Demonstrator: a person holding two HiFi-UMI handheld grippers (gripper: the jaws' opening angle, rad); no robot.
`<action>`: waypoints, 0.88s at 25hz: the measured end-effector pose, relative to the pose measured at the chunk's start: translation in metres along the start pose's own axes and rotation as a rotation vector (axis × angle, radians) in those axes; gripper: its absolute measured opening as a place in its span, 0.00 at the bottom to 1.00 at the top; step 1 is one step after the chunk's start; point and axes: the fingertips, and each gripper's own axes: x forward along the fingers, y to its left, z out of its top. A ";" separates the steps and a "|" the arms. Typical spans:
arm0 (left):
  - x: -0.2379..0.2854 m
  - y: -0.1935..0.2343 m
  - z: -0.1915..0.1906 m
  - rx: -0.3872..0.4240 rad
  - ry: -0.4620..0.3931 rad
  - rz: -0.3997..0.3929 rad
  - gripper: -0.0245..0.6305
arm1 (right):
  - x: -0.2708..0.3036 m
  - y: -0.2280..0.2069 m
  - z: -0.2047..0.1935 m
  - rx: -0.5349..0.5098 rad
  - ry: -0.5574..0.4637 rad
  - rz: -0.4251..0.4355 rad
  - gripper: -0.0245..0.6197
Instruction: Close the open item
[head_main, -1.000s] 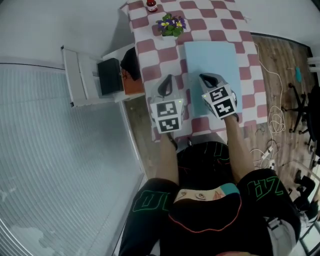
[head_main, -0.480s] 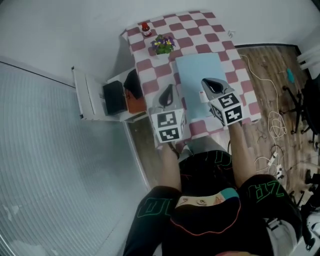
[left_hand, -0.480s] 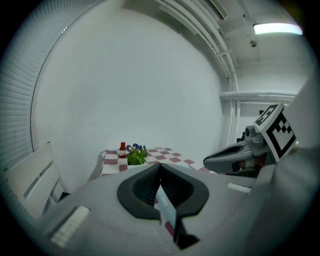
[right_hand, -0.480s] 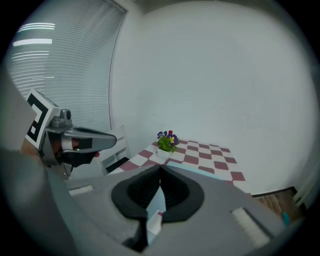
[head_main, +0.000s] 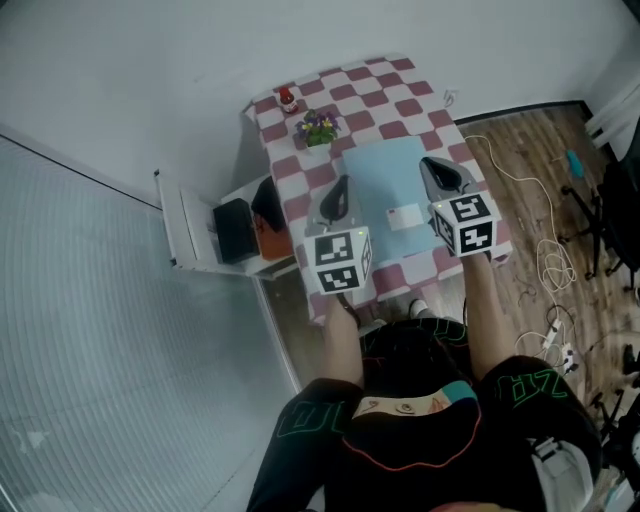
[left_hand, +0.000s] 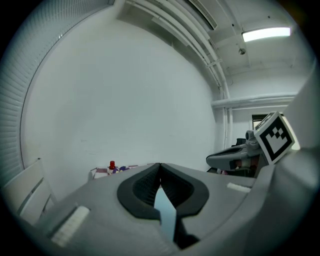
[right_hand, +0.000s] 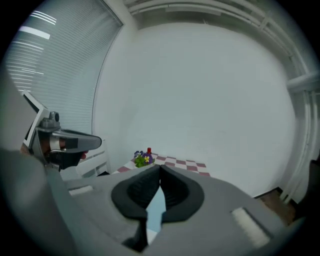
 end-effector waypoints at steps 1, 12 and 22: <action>0.005 -0.004 0.004 0.007 -0.006 -0.002 0.05 | -0.003 -0.008 0.006 0.006 -0.024 -0.012 0.04; 0.053 -0.050 0.049 0.092 -0.065 -0.015 0.05 | -0.037 -0.107 0.041 0.066 -0.172 -0.126 0.04; 0.085 -0.081 0.085 0.154 -0.138 -0.019 0.05 | -0.052 -0.157 0.068 0.070 -0.269 -0.147 0.04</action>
